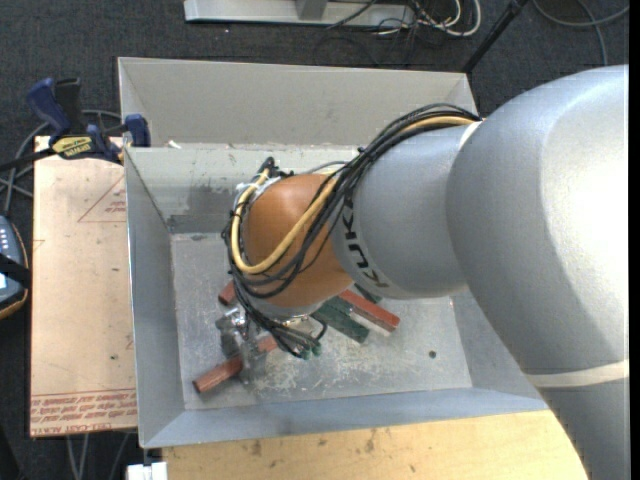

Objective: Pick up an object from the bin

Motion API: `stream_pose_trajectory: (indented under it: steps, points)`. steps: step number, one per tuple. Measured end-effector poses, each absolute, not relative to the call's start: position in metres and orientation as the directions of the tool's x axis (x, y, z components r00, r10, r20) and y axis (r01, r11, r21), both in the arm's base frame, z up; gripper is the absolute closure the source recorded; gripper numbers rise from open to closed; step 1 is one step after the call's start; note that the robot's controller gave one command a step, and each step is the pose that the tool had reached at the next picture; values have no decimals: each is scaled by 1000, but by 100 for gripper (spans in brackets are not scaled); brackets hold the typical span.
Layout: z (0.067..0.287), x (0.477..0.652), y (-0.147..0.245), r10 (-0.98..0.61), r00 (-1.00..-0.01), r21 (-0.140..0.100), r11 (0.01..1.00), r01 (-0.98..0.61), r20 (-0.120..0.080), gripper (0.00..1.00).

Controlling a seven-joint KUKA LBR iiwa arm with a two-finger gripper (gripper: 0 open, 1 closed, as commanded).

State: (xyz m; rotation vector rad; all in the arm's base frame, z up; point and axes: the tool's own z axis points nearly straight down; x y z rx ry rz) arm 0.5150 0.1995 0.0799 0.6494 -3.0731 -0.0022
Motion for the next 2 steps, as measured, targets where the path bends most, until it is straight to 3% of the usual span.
stream_pose_trajectory:
  steps: [1,2]
  points:
    - [109,491,255,-766,-643,1,643,-766,-6,100]
    - [217,491,242,-748,-664,-4,664,-748,-10,100]
